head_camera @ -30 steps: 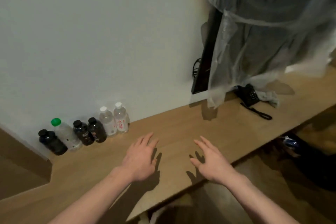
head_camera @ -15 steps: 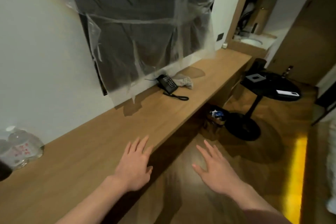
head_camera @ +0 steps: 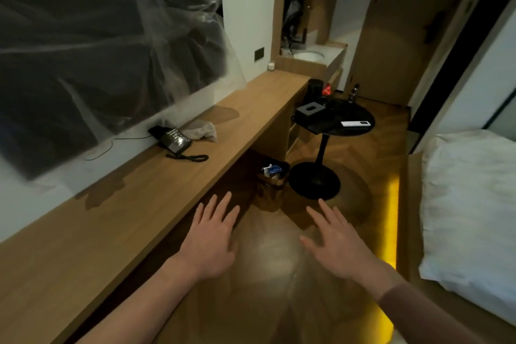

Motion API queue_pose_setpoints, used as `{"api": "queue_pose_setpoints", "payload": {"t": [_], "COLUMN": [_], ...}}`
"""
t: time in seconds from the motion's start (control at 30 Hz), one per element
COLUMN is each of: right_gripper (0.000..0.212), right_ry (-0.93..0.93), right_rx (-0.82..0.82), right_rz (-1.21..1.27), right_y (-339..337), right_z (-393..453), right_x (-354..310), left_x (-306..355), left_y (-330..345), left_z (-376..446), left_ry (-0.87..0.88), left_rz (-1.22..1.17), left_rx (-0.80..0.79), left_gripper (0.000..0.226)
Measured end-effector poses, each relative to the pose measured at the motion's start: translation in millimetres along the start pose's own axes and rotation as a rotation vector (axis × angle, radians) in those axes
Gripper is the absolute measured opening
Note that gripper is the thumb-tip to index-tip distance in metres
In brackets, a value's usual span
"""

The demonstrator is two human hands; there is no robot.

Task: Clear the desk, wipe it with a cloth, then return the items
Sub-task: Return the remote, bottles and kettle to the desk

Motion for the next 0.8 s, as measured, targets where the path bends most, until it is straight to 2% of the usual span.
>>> {"api": "queue_pose_setpoints", "payload": {"t": [0.27,0.8], "right_gripper": [0.077,0.076], "right_ry": [0.034,0.127], "right_rx": [0.039,0.073], "right_rz": [0.045,0.111], "right_y": [-45.9,-156.6], "right_z": [65.8,260.5], "right_x": [65.6,182.7], "left_x": [37.9,85.5], "left_y": [-3.0,-0.7], "left_z": [117.8,404.0], "left_ry": [0.050,0.178], "left_rz": [-0.002,0.001], "left_rx": [-0.003,-0.029], "left_gripper": [0.082,0.074]}}
Point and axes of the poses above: each hand's wrist, its own z-axis towards the middle knuckle, its own y-axis out of the palm, x = y × z, the point moved 10 cm from there along z, towards the middle knuckle, and after that the axes turned 12 degrees about y, right-handed, at the moved point
